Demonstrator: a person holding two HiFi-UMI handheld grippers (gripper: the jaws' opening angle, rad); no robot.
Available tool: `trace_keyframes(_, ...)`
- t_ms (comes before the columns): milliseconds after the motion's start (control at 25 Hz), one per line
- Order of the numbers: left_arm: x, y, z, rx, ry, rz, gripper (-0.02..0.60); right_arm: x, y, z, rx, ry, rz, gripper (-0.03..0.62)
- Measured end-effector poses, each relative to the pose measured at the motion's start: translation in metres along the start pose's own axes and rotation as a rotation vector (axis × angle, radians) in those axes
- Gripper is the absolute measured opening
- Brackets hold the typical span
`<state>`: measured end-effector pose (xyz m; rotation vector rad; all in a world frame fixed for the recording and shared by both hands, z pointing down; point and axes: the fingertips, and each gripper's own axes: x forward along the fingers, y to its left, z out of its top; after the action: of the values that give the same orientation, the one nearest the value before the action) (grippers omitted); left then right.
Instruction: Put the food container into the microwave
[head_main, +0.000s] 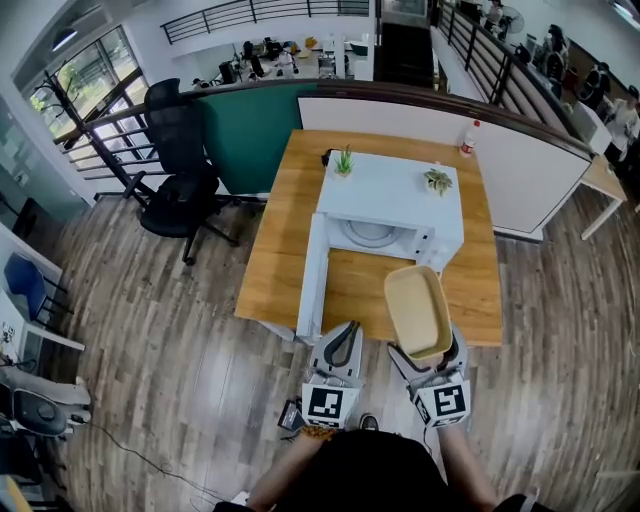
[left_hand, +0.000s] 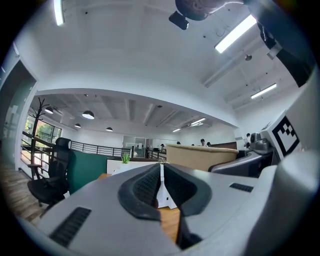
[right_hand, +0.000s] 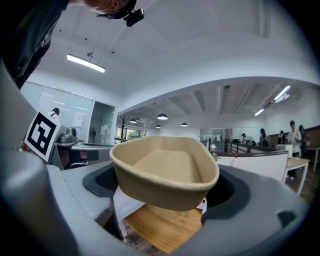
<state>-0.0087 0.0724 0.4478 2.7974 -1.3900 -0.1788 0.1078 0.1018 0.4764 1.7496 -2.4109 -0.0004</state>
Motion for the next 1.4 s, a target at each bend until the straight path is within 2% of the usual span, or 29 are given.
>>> trace_keyframes(440,0.010,0.052,0.004,-0.017,-0.013,-0.044,0.038,0.040,0.021,0.003,0.009,0.019,-0.058,0.531)
trace_keyframes(880,-0.004,0.105,-0.003,-0.012,0.026,-0.063,0.038,0.085,0.061,0.008,0.038,0.010,-0.085,0.531)
trace_keyframes(1160,0.010,0.115,-0.008,0.001,0.050,-0.074,0.038,0.102,0.051,0.005,0.055,0.015,-0.100,0.531)
trace_keyframes(1400,0.026,0.114,-0.005,0.011,0.048,-0.064,0.038,0.120,0.035,0.005,0.052,0.019,-0.077,0.531)
